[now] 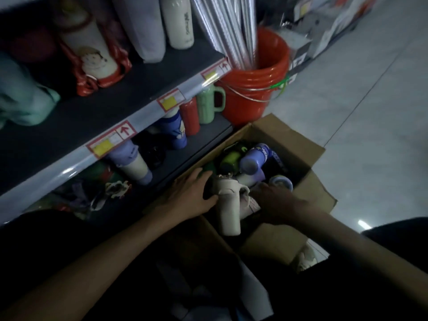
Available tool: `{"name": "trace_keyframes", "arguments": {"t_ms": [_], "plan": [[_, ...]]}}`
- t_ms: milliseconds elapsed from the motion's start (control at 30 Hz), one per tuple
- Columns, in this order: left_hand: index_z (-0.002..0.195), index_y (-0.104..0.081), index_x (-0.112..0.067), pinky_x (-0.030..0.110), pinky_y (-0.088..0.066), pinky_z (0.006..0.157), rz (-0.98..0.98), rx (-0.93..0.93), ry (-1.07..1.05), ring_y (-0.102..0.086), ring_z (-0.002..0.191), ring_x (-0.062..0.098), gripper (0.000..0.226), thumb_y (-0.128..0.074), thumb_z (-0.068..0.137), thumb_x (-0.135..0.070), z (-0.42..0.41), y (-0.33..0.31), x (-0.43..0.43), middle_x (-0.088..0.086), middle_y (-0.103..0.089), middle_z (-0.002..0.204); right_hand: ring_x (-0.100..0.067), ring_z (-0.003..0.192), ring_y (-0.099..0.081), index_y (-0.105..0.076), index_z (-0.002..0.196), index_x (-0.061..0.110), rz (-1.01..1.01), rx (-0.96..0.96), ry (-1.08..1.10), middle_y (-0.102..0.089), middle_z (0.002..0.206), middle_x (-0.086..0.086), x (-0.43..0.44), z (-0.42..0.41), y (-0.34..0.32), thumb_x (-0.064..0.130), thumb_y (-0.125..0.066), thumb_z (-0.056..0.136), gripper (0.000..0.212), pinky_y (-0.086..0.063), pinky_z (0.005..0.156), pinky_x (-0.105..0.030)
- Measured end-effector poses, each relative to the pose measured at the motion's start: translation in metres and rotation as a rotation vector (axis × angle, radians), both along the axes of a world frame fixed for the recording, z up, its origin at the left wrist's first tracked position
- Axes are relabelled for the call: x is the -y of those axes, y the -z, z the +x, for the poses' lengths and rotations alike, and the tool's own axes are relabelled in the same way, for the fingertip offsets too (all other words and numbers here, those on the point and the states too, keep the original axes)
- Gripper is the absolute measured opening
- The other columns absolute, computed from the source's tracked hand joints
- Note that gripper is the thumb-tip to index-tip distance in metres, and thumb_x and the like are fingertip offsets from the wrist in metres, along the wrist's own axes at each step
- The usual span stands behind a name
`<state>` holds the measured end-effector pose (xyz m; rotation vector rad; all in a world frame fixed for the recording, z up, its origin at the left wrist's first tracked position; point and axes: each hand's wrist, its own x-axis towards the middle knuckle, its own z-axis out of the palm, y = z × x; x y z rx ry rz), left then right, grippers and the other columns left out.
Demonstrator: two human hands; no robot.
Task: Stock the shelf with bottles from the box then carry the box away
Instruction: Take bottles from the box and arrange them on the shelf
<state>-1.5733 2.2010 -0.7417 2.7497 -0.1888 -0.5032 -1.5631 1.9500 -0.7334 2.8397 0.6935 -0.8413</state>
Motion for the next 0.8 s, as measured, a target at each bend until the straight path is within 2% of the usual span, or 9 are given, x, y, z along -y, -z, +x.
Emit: {"name": "trace_keyframes", "arguments": {"t_ms": [100, 167, 233, 333, 433, 533, 667, 800], "plan": [[0.153, -0.035, -0.027, 0.042, -0.043, 0.109, -0.068, 0.041, -0.042, -0.043, 0.141, 0.024, 0.079, -0.062, 0.086, -0.059, -0.015, -0.011, -0.007, -0.003, -0.028, 0.161, -0.030, 0.117, -0.062, -0.057, 0.122, 0.028, -0.018, -0.011, 0.041, -0.063, 0.123, -0.006, -0.002, -0.005, -0.001, 0.060, -0.063, 0.077, 0.056, -0.053, 0.093, -0.045], [0.153, -0.037, -0.027, 0.043, -0.044, 0.108, -0.093, 0.051, -0.069, -0.044, 0.139, 0.022, 0.078, -0.063, 0.086, -0.058, -0.025, -0.018, -0.012, -0.005, -0.031, 0.160, -0.031, 0.115, -0.064, -0.058, 0.120, 0.025, -0.016, -0.037, 0.064, -0.065, 0.119, -0.007, -0.005, -0.005, 0.001, 0.074, -0.050, 0.066, 0.073, -0.055, 0.092, -0.047], [0.153, -0.038, -0.027, 0.044, -0.044, 0.107, -0.104, 0.053, -0.080, -0.045, 0.138, 0.021, 0.079, -0.060, 0.085, -0.060, -0.034, -0.024, -0.016, -0.007, -0.032, 0.158, -0.031, 0.118, -0.062, -0.057, 0.125, 0.027, -0.012, -0.039, 0.079, -0.064, 0.125, -0.006, -0.008, -0.007, 0.005, 0.083, -0.035, 0.050, 0.097, -0.054, 0.096, -0.047], [0.150, -0.040, -0.028, 0.045, -0.046, 0.104, -0.085, 0.055, -0.083, -0.048, 0.135, 0.022, 0.082, -0.051, 0.078, -0.067, -0.046, -0.031, -0.016, -0.007, -0.041, 0.152, -0.030, 0.124, -0.059, -0.055, 0.130, 0.030, 0.016, -0.033, 0.138, -0.062, 0.130, -0.006, -0.014, -0.012, 0.012, 0.084, -0.036, 0.044, 0.103, -0.053, 0.097, -0.044], [0.147, -0.045, -0.030, 0.043, -0.046, 0.106, -0.129, 0.043, -0.107, -0.050, 0.134, 0.022, 0.080, -0.048, 0.076, -0.066, -0.053, -0.030, -0.015, -0.007, -0.050, 0.146, -0.030, 0.123, -0.057, -0.057, 0.128, 0.027, 0.030, -0.046, 0.211, -0.064, 0.127, -0.006, -0.023, -0.014, 0.015, 0.083, -0.048, 0.059, 0.089, -0.051, 0.097, -0.043], [0.148, -0.046, -0.028, 0.037, -0.043, 0.109, -0.195, -0.016, -0.155, -0.046, 0.137, 0.022, 0.069, -0.060, 0.086, -0.055, -0.058, -0.024, -0.017, -0.003, -0.050, 0.148, -0.030, 0.120, -0.059, -0.054, 0.135, 0.018, 0.110, -0.060, 0.317, -0.065, 0.127, -0.010, -0.036, -0.017, 0.018, 0.065, -0.063, 0.084, 0.070, -0.048, 0.096, -0.037], [0.143, -0.051, -0.021, 0.034, -0.048, 0.100, -0.301, -0.109, -0.185, -0.054, 0.127, 0.022, 0.053, -0.065, 0.094, -0.036, -0.047, -0.012, -0.011, 0.004, -0.057, 0.139, -0.032, 0.117, -0.063, -0.049, 0.137, 0.009, 0.241, -0.078, 0.549, -0.065, 0.129, -0.013, -0.058, -0.017, 0.041, 0.063, -0.062, 0.088, 0.074, -0.046, 0.086, -0.034], [0.143, -0.050, -0.024, 0.040, -0.050, 0.102, -0.390, -0.156, -0.221, -0.056, 0.123, 0.020, 0.050, -0.063, 0.096, -0.034, -0.036, -0.003, -0.006, 0.000, -0.059, 0.134, -0.039, 0.123, -0.060, -0.030, 0.147, 0.001, 0.298, -0.118, 0.685, -0.050, 0.144, -0.023, -0.080, -0.026, 0.070, 0.055, -0.060, 0.095, 0.081, -0.046, 0.095, -0.041]]}}
